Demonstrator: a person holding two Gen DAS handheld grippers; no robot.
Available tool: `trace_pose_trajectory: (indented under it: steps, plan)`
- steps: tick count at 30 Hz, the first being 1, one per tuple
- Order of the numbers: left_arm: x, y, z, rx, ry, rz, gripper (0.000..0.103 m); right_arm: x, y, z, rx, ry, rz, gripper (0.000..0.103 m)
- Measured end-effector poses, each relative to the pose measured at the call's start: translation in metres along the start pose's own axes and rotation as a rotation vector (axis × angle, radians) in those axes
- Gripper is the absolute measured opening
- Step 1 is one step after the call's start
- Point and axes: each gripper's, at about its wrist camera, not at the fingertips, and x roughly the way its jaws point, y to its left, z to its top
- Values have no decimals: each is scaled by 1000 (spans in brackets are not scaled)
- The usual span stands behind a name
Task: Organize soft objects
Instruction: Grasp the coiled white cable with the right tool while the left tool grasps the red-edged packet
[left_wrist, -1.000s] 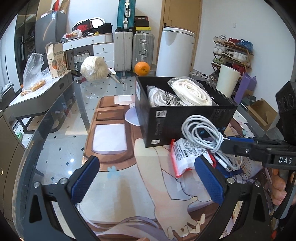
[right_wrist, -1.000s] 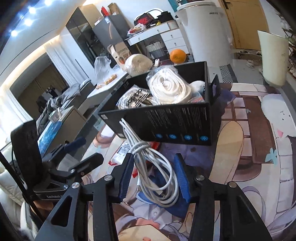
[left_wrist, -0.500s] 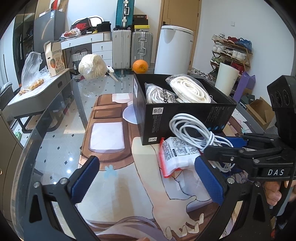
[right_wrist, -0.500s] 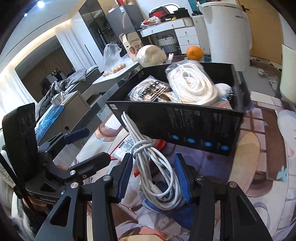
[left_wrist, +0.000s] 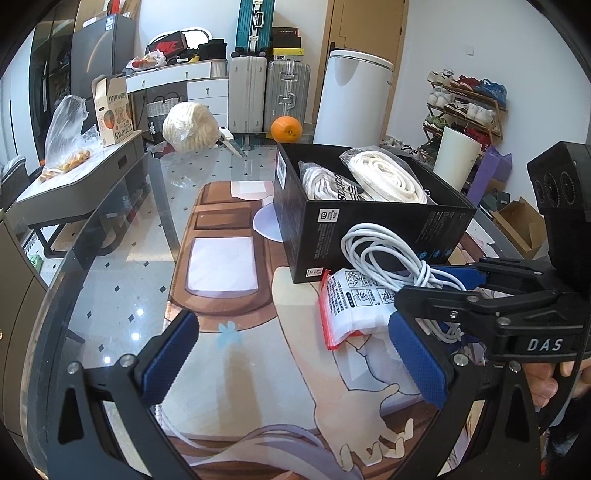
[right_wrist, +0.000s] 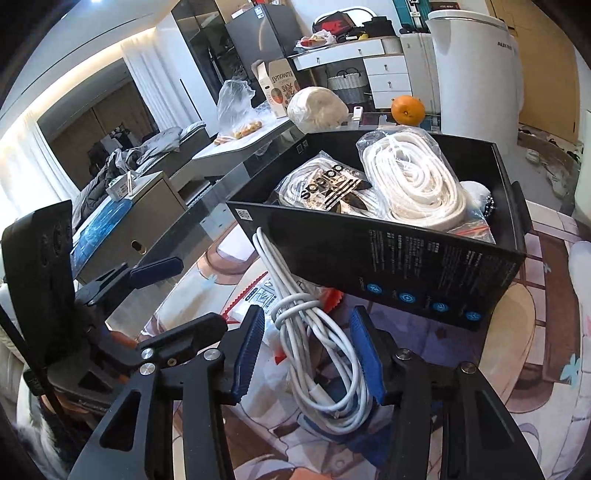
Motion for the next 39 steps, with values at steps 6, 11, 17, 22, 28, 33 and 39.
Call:
trace_pose_trajectory:
  steps: [6, 11, 17, 22, 28, 33, 39]
  plan:
    - [1, 1, 1, -3, 4, -4, 103, 2, 8, -3, -35, -11, -1, 28]
    - [2, -1, 1, 10, 8, 1, 103, -14, 9, -9, -42, -50, 8, 28]
    - [9, -13, 4, 39, 30, -22, 103, -50, -1, -13, -8, -119, 32, 28]
    - [25, -36, 7, 127, 89, -7, 103, -75, -8, -10, 0, -175, 16, 28]
    - [41, -52, 10, 163, 161, -11, 103, -85, -20, -10, 25, -189, -1, 28]
    - [45, -59, 10, 181, 191, -22, 96, -88, -28, -11, 40, -189, -15, 28]
    - [40, -60, 13, 178, 166, -65, 61, -92, -30, -12, 50, -192, -29, 28]
